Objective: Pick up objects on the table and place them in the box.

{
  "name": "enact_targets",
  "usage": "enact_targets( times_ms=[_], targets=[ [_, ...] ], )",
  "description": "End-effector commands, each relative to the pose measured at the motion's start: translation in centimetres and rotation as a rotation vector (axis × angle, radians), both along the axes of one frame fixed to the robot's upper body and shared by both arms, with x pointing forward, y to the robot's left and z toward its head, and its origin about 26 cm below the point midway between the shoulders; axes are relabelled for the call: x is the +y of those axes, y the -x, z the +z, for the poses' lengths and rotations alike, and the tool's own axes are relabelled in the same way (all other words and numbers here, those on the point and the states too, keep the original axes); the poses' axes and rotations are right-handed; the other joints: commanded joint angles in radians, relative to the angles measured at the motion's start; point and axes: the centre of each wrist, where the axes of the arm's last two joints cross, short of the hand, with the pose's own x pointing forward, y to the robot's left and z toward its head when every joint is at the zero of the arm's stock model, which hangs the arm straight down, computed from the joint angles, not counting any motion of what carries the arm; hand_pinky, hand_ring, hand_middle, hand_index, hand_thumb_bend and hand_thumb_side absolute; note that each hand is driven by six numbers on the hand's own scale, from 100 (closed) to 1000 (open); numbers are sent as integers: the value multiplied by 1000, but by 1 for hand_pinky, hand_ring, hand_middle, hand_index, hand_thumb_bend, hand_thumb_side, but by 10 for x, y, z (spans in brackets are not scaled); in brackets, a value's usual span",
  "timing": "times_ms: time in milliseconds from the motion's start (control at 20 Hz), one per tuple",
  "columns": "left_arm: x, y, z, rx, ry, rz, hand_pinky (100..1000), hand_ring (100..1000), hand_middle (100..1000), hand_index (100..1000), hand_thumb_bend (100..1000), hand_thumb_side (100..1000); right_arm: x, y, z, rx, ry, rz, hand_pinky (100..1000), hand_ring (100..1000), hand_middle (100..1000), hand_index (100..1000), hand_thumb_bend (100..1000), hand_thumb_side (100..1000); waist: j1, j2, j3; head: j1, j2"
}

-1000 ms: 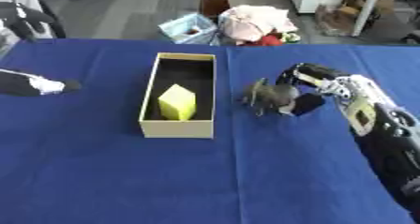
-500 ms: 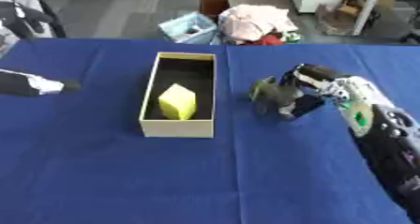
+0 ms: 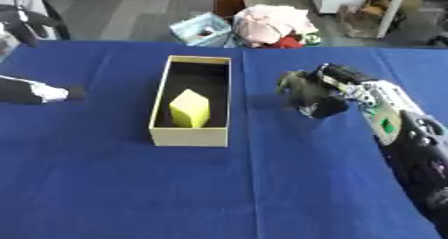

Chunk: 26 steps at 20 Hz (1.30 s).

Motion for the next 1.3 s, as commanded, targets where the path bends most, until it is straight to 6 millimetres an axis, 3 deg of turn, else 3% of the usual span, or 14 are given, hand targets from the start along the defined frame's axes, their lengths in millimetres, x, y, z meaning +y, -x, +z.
enact_targets(
  times_ms=[50, 300, 550, 950, 1100, 1300],
  targets=[
    [2, 2, 9, -27, -14, -5, 543, 482, 526, 741, 905, 406, -3, -2, 47, -107, -22, 6, 549, 412, 371, 514, 213, 392, -2, -20, 1, 2, 3],
    [-3, 4, 12, -36, -17, -31, 542, 482, 526, 740, 902, 407, 15, -5, 77, -170, -29, 43, 561, 421, 379, 521, 221, 390, -8, -23, 12, -3, 4],
    [-19, 5, 18, -60, -6, -96, 540, 481, 525, 739, 904, 407, 33, -10, 87, -188, -18, 62, 571, 432, 388, 528, 227, 390, -14, -23, 58, -32, -2],
    [-41, 9, 29, -97, 16, -188, 539, 480, 525, 738, 907, 408, 40, -19, 82, -187, -14, 15, 594, 455, 413, 553, 234, 395, -19, -9, 152, -108, -6],
    [-46, 11, 32, -107, 19, -208, 539, 480, 525, 738, 907, 409, 36, -22, 72, -175, -9, -29, 610, 470, 433, 576, 250, 369, -20, -3, 180, -137, -9],
    [-51, 12, 35, -117, 29, -229, 538, 480, 524, 737, 908, 409, 32, -27, 53, -151, -6, -94, 620, 481, 446, 591, 239, 402, -21, 1, 211, -170, -13]
  ],
)
